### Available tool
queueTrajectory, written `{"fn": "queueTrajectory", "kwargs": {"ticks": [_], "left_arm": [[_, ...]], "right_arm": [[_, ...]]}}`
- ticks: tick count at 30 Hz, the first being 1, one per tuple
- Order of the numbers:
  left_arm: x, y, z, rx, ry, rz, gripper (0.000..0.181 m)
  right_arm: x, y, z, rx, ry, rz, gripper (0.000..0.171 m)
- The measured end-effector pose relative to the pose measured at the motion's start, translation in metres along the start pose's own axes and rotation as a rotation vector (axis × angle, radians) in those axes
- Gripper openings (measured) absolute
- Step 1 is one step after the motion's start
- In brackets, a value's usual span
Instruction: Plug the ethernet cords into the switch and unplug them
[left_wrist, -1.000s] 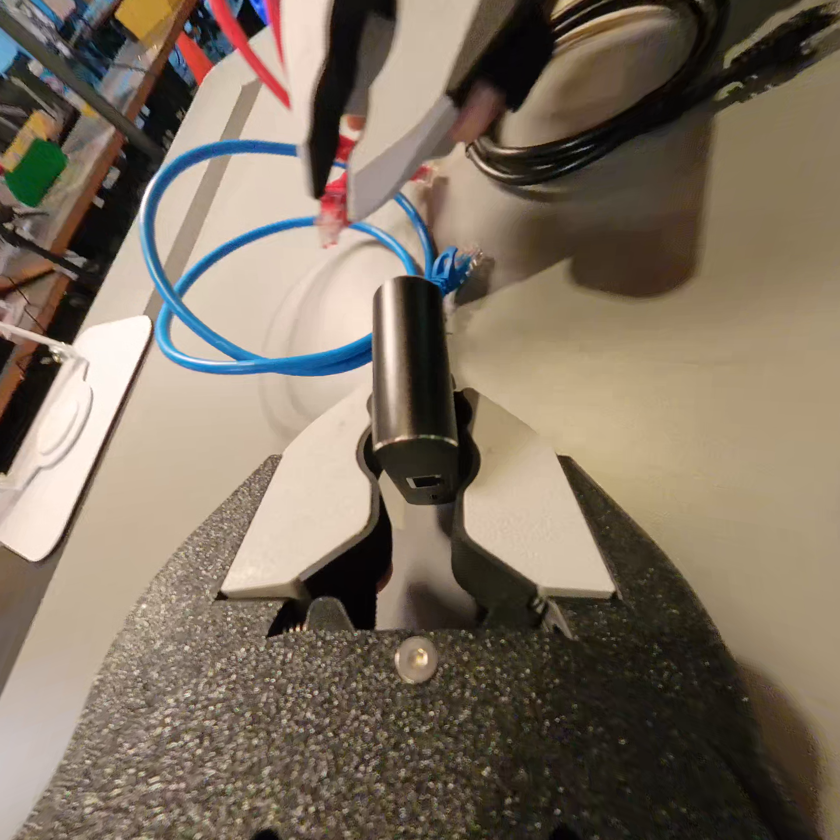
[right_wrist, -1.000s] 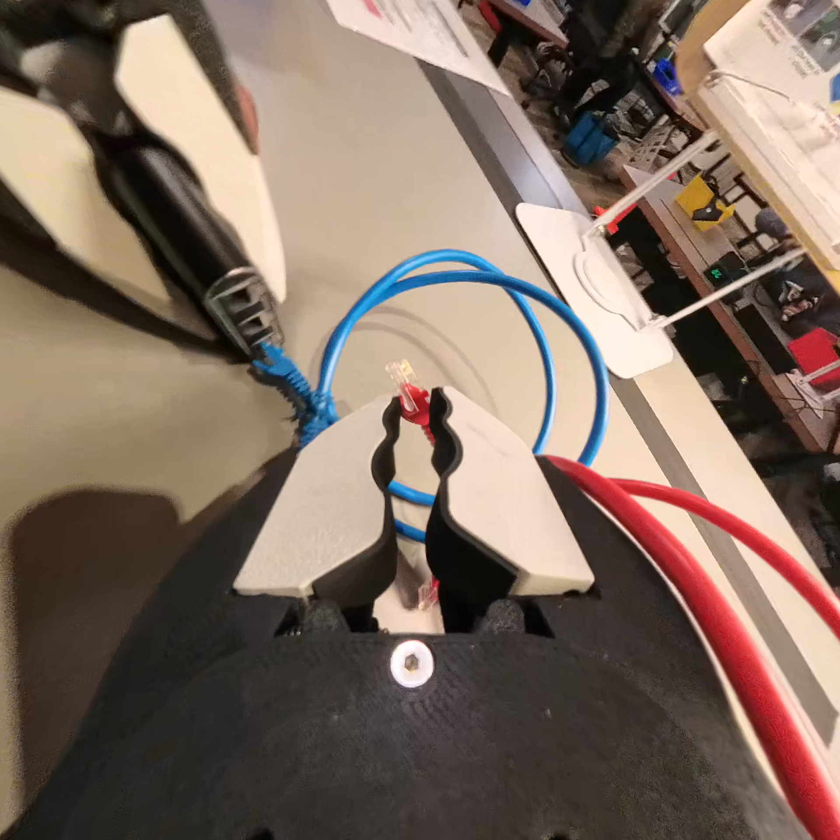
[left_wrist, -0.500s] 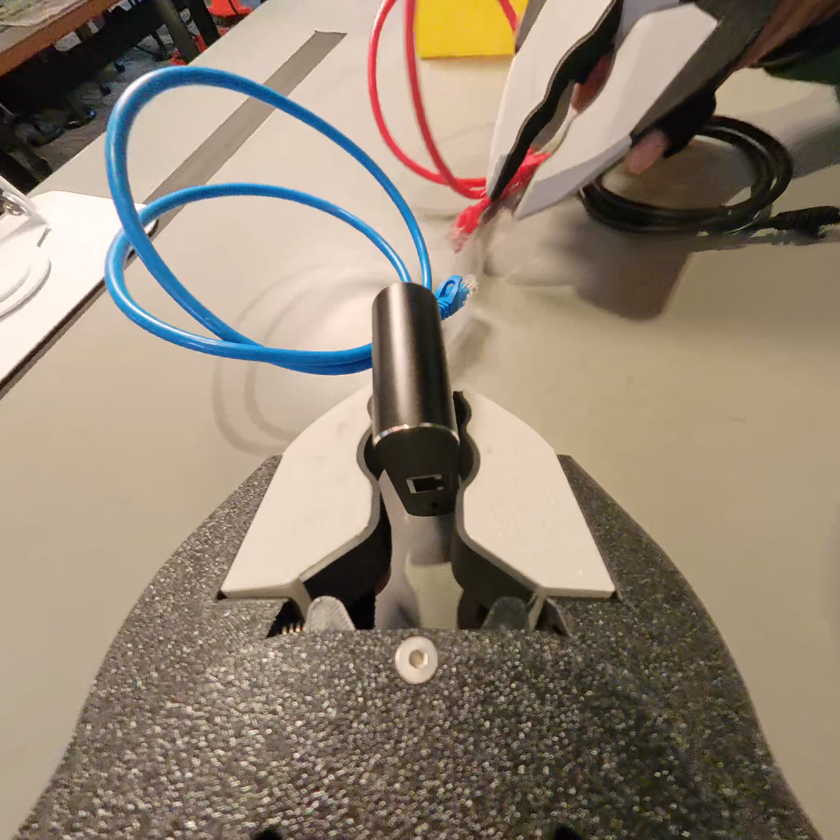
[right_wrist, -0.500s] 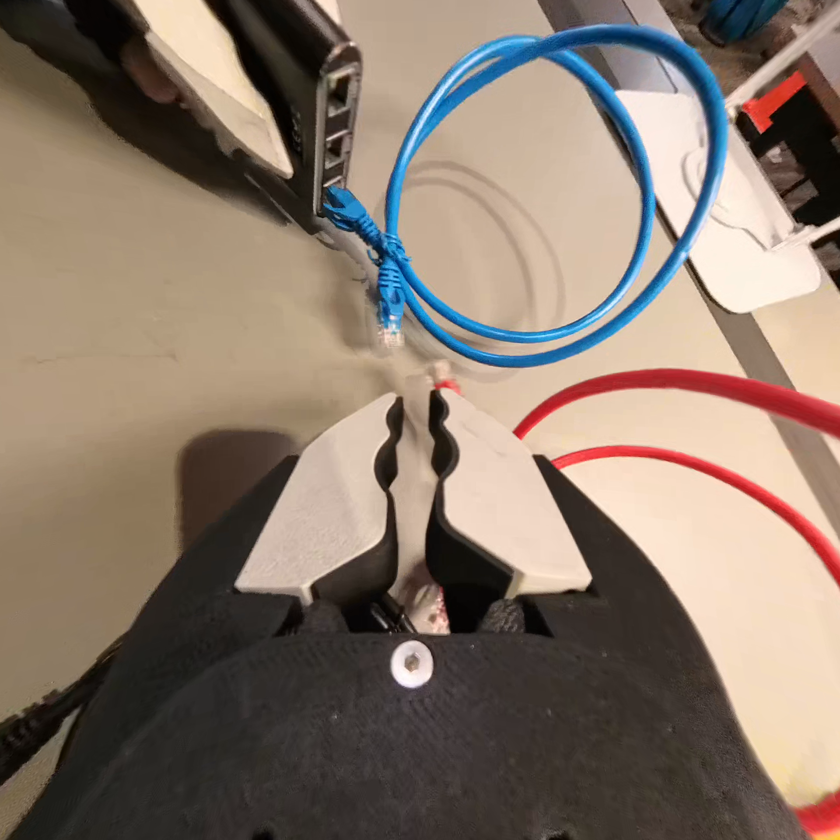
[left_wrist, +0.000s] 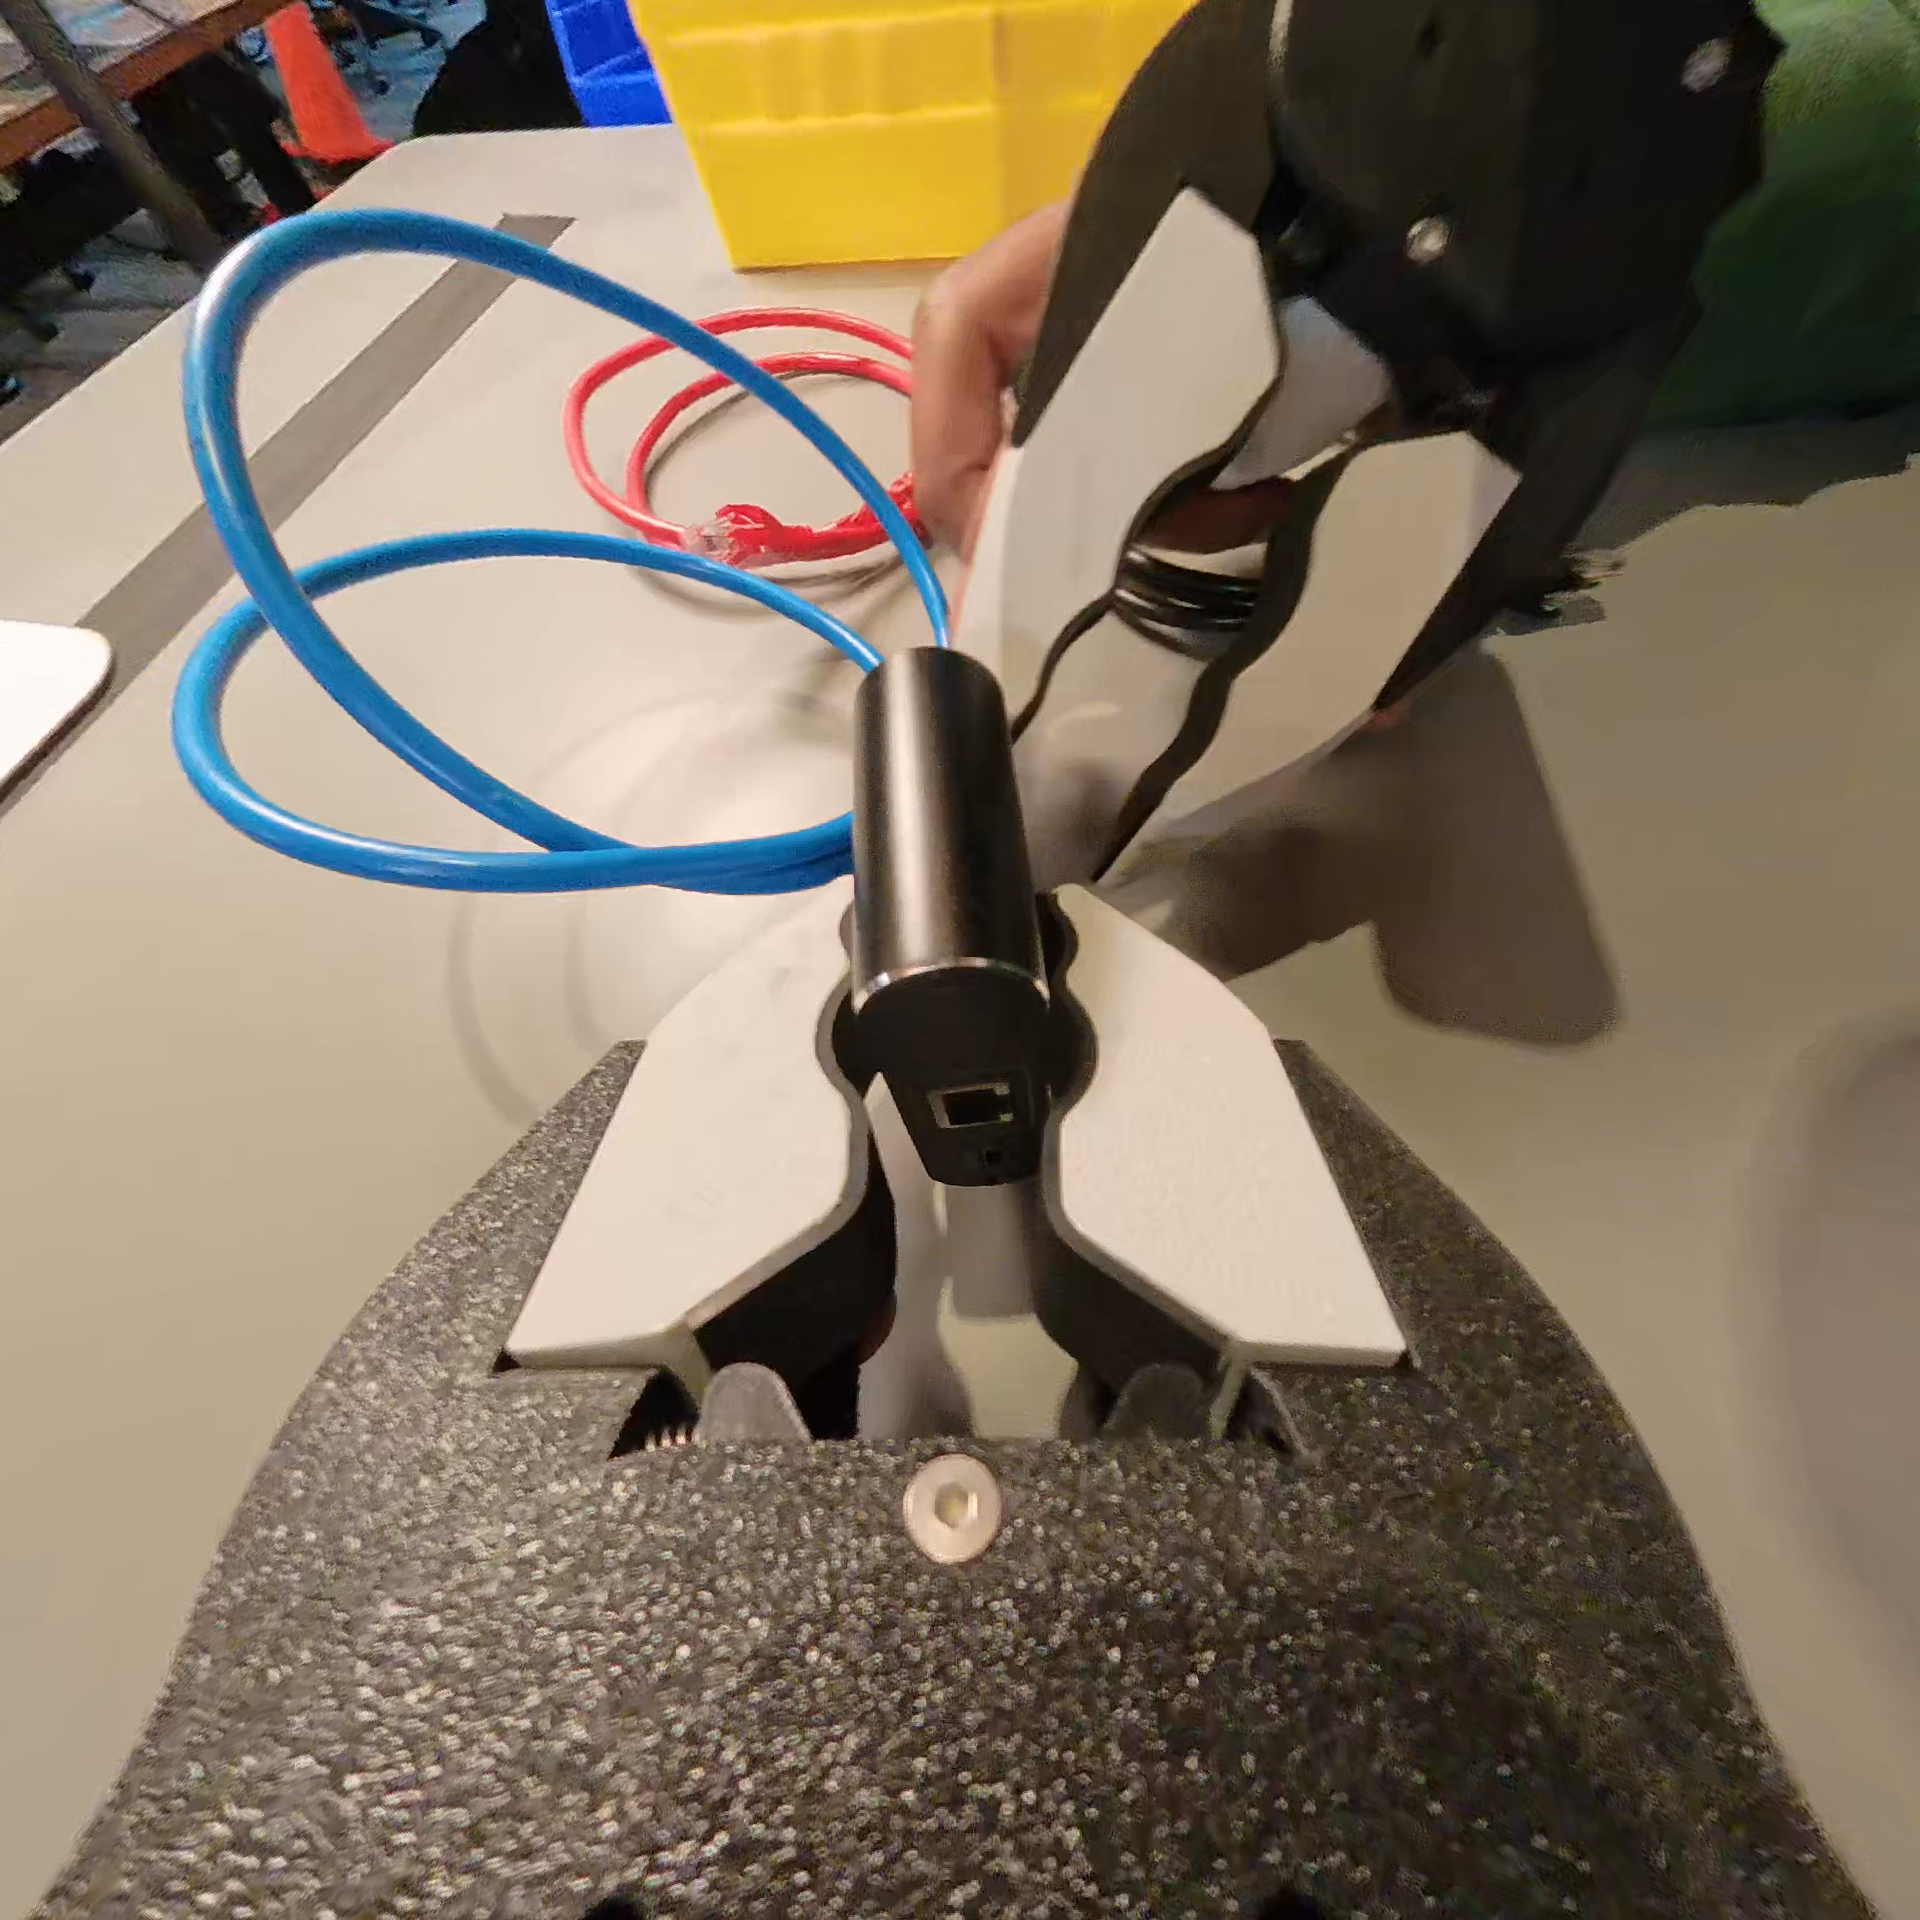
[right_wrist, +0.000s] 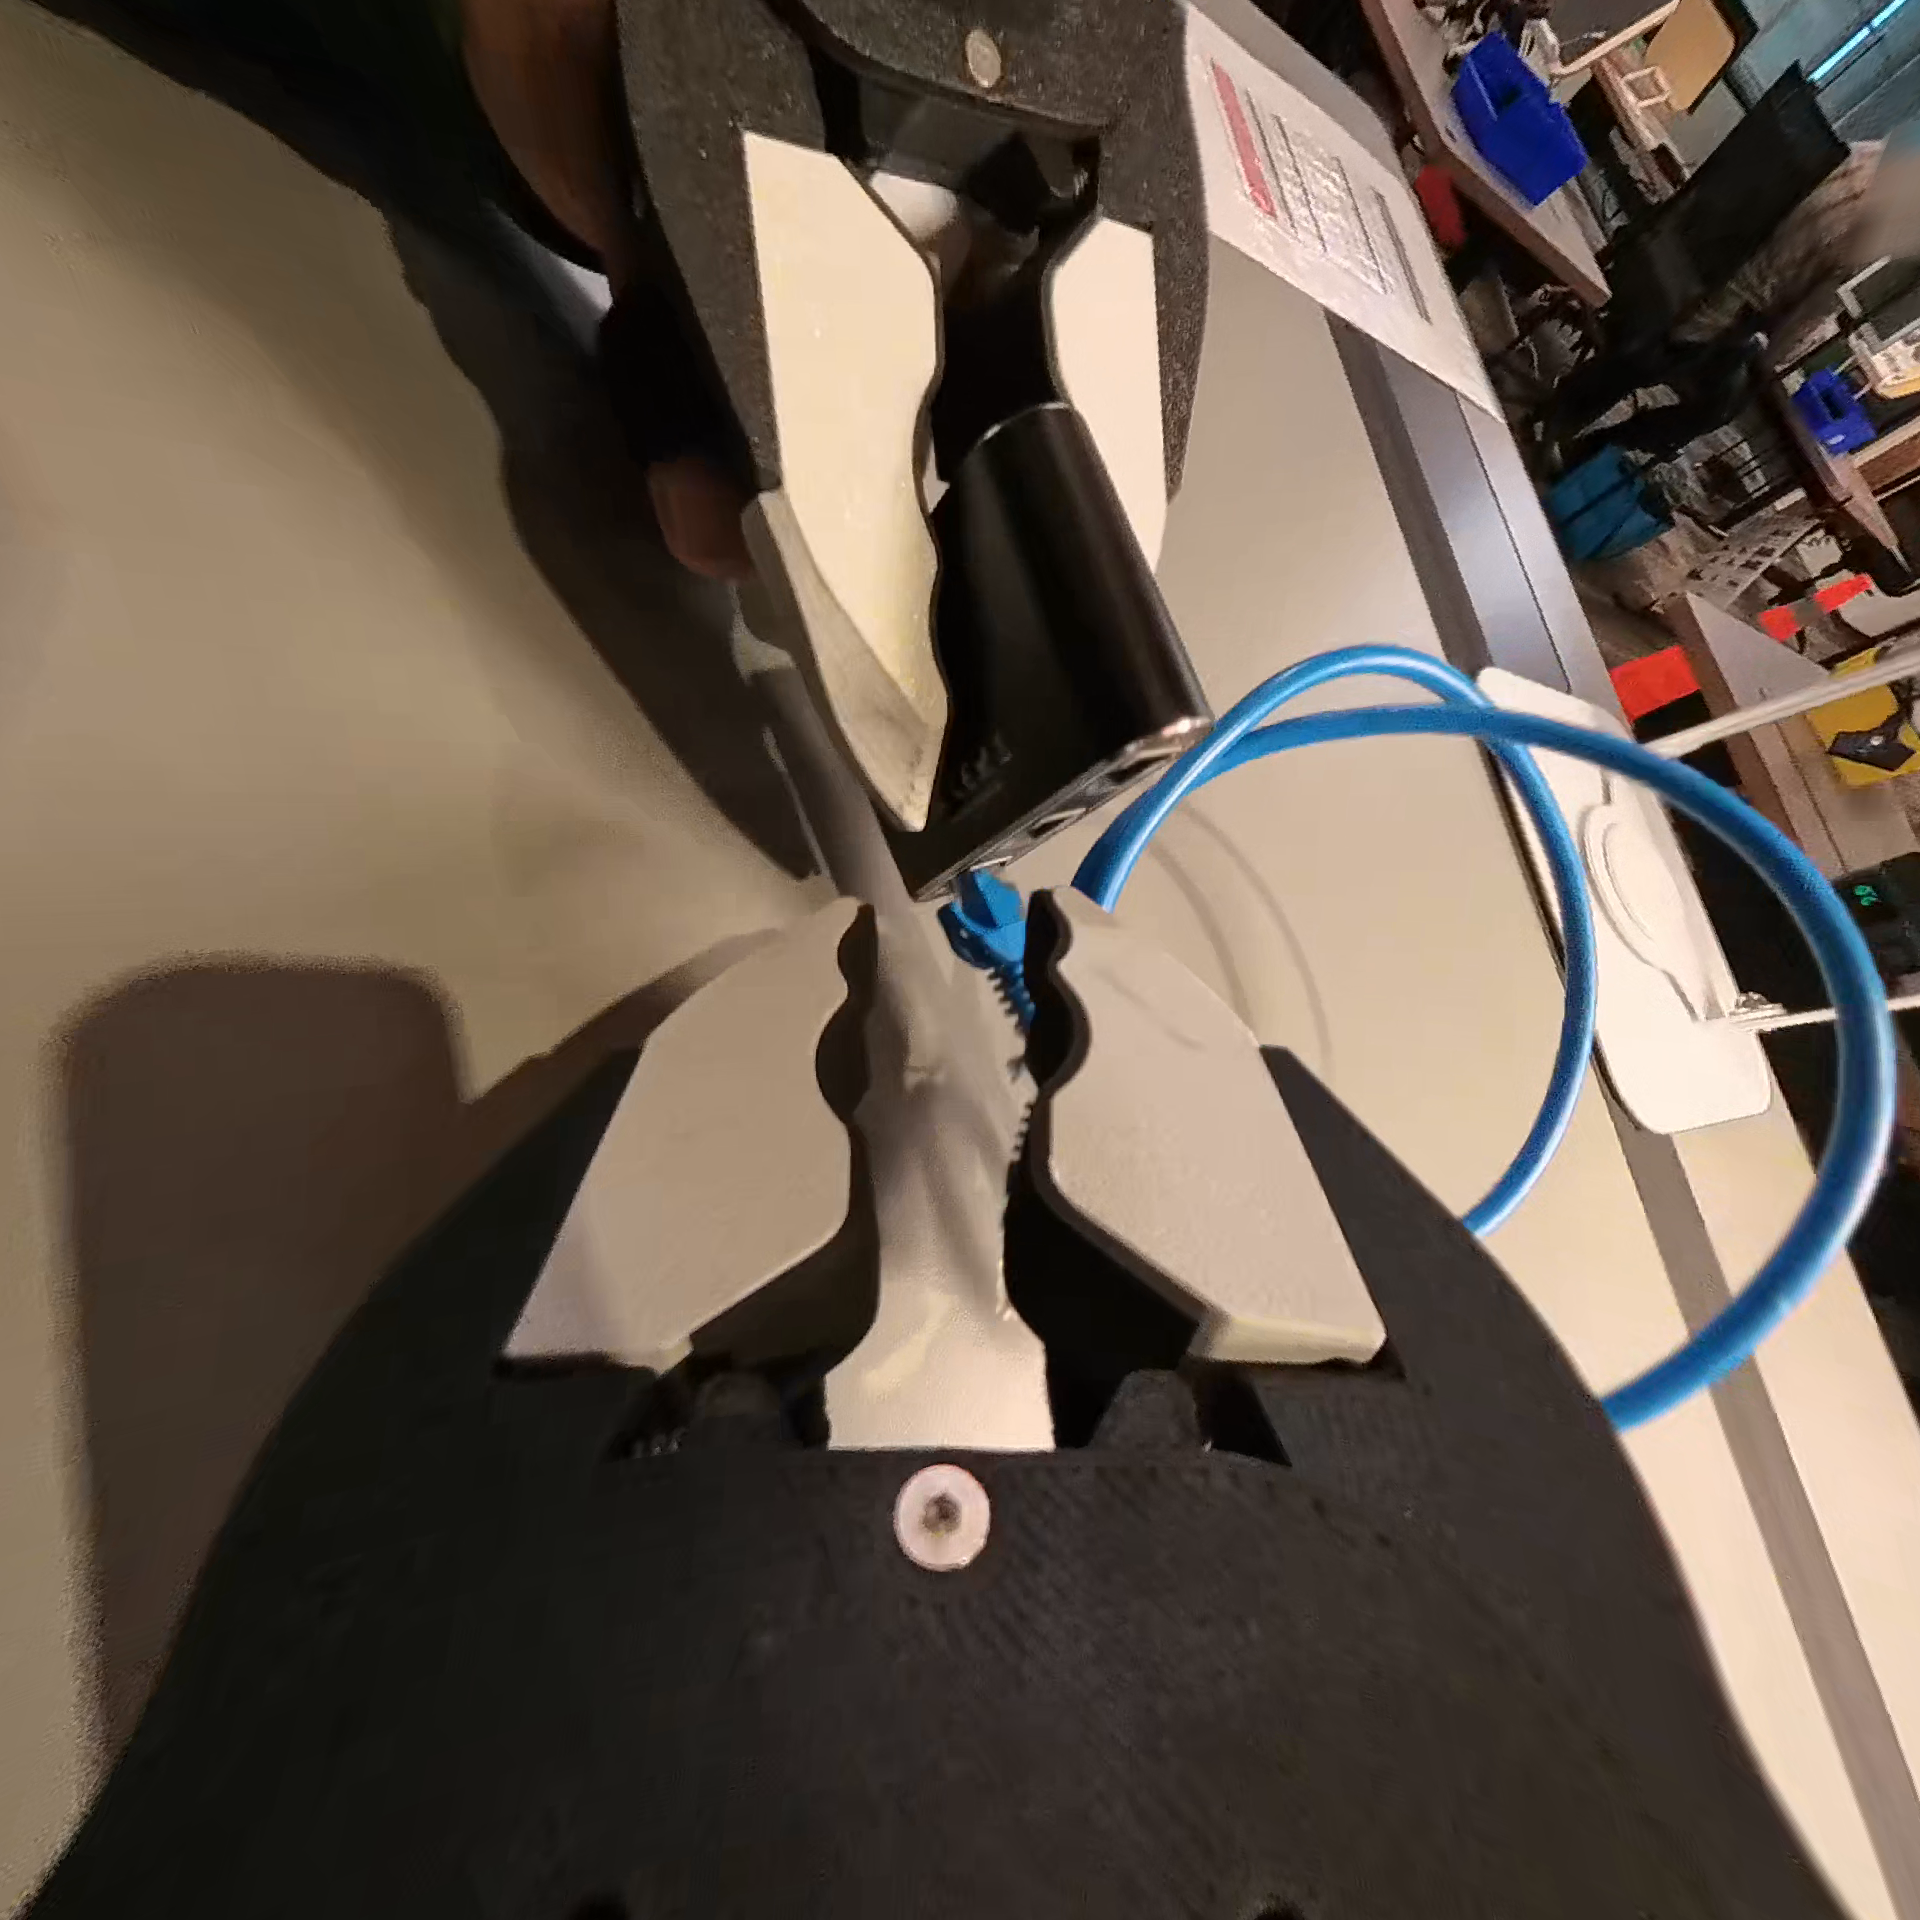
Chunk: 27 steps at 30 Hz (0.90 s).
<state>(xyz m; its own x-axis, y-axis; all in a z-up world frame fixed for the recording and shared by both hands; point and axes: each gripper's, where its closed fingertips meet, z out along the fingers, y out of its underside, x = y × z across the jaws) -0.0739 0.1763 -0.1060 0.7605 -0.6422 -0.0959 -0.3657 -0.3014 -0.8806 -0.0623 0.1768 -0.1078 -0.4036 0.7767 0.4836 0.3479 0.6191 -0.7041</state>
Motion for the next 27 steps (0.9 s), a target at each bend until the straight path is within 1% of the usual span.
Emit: {"fn": "queueTrajectory", "kwargs": {"ticks": [1, 4, 9, 14, 16, 20, 27], "left_arm": [[0.004, -0.001, 0.001, 0.002, 0.014, 0.014, 0.028], [0.015, -0.002, 0.004, 0.001, 0.052, 0.064, 0.028], [0.024, 0.003, 0.007, -0.036, 0.081, 0.116, 0.028], [0.032, 0.011, 0.011, -0.088, 0.107, 0.173, 0.028], [0.031, 0.014, 0.011, -0.106, 0.109, 0.153, 0.029], [0.027, 0.025, 0.007, -0.176, 0.145, 0.041, 0.028], [0.028, 0.026, 0.007, -0.175, 0.129, 0.072, 0.028]], "right_arm": [[-0.001, 0.000, 0.001, -0.006, 0.001, -0.005, 0.028], [-0.003, 0.003, 0.003, -0.020, -0.013, -0.007, 0.027], [-0.014, 0.011, 0.004, -0.038, -0.098, 0.005, 0.025], [-0.028, 0.024, 0.007, -0.096, -0.186, 0.003, 0.021], [-0.030, 0.026, 0.007, -0.101, -0.204, 0.012, 0.017], [-0.028, 0.025, 0.008, -0.090, -0.215, 0.048, 0.019], [-0.029, 0.026, 0.009, -0.098, -0.228, 0.054, 0.018]]}}
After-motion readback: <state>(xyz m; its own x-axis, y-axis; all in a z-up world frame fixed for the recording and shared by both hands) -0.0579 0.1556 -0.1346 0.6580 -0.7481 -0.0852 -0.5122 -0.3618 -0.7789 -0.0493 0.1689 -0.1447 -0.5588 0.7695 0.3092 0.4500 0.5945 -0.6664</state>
